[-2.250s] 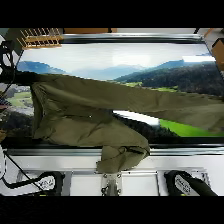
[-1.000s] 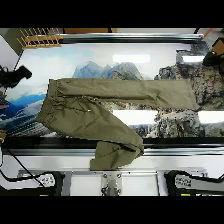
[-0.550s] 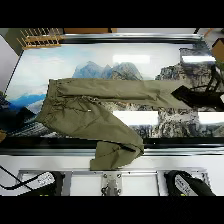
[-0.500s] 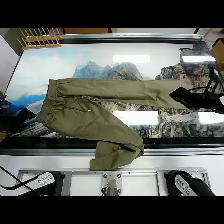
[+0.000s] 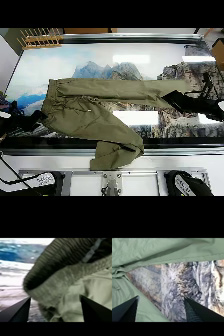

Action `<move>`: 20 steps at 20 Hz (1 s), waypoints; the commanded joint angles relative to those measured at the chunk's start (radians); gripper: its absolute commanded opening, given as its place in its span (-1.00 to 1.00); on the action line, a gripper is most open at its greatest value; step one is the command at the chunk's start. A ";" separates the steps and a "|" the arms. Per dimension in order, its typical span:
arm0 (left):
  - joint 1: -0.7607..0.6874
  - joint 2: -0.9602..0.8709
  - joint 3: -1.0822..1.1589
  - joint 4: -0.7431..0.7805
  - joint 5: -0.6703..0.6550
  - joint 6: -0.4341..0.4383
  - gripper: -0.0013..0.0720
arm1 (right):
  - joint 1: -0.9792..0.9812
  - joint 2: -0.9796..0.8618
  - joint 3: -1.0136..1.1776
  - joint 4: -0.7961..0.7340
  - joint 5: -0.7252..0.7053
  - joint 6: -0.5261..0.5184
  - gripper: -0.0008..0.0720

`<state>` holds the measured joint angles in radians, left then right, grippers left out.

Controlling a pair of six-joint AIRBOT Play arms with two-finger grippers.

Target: Fold the clothes and pants, and hang the long-sleeved shirts on hangers.

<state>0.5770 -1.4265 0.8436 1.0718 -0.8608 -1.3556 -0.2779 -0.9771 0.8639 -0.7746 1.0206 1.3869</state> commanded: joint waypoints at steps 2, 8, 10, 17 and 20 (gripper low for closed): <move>-0.063 -0.032 0.043 0.000 -0.019 -0.021 -0.27 | 0.001 0.000 -0.003 -0.011 0.028 -0.026 0.66; -0.068 0.070 0.039 0.009 -0.017 -0.020 -0.91 | 0.170 0.000 -0.173 -0.270 0.233 -0.002 0.59; -0.068 0.092 0.016 0.008 -0.006 -0.020 -0.92 | 0.307 -0.002 -0.278 -0.278 0.229 -0.002 0.59; -0.068 0.095 0.014 -0.002 -0.011 -0.021 -0.92 | 0.601 -0.076 -0.381 -0.285 0.069 0.062 0.59; -0.068 0.095 0.014 -0.001 -0.011 -0.021 -0.92 | 0.603 -0.128 -0.381 -0.296 0.034 0.065 0.29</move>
<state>0.5098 -1.3331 0.8585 1.0721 -0.8715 -1.3785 0.2913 -1.0630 0.4923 -1.0554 1.1057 1.4384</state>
